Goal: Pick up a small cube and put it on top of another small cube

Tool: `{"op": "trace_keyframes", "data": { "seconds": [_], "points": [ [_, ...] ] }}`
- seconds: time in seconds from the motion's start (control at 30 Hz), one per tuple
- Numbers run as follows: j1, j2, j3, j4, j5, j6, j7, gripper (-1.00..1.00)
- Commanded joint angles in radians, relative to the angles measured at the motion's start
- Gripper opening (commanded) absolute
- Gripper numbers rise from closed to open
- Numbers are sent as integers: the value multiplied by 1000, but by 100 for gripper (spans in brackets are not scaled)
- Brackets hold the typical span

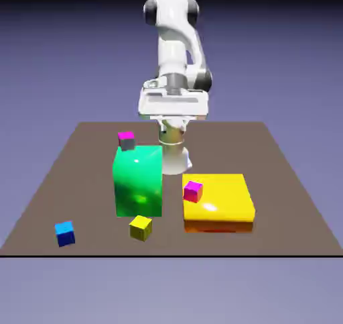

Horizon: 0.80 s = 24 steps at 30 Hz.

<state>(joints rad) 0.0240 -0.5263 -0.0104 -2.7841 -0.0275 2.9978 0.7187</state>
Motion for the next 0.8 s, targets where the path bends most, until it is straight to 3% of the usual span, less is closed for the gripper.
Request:
{"op": "trace_keyframes", "data": {
  "seconds": [0.0, 0.77],
  "points": [
    [10, 36, -9, 22, -23, -33, -19, 0],
    [239, 870, -207, 516, -548, -780, -444, 0]
  ]
}}
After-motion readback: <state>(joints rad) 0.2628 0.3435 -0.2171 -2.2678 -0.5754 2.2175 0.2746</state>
